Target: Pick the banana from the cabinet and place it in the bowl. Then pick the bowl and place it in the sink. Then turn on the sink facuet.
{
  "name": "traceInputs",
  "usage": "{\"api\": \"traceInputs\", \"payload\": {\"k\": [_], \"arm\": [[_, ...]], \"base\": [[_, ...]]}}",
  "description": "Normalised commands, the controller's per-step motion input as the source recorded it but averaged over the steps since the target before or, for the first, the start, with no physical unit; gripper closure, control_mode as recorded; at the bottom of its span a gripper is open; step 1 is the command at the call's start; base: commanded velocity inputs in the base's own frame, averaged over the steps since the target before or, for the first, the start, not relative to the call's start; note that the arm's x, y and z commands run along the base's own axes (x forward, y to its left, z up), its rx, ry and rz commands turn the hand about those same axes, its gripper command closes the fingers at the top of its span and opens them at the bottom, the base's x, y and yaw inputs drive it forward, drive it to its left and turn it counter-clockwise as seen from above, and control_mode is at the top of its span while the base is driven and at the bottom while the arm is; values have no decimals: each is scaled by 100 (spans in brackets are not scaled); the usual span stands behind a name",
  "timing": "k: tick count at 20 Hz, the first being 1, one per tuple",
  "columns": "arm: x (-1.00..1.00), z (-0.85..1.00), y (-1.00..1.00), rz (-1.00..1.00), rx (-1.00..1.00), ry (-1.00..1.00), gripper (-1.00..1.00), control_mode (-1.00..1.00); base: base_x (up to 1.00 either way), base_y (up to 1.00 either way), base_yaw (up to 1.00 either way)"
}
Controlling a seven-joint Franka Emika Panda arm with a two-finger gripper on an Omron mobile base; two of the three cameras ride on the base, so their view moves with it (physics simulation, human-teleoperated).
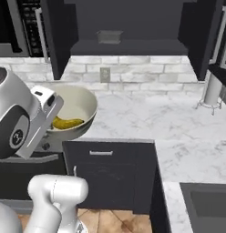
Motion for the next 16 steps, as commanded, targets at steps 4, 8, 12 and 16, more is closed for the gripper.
{"api": "traceInputs", "payload": {"k": [4, 8, 12, 16], "arm": [[0, 0, 0, 0, 0, 0, 100, 100], [0, 0, 0, 0, 0, 0, 100, 100], [0, 0, 0, 0, 0, 0, 100, 100], [0, 0, 0, 0, 0, 0, 100, 100]], "base": [[-43, 57, -72], [-53, 33, -81], [-49, 7, -85], [-29, -1, -79]]}}
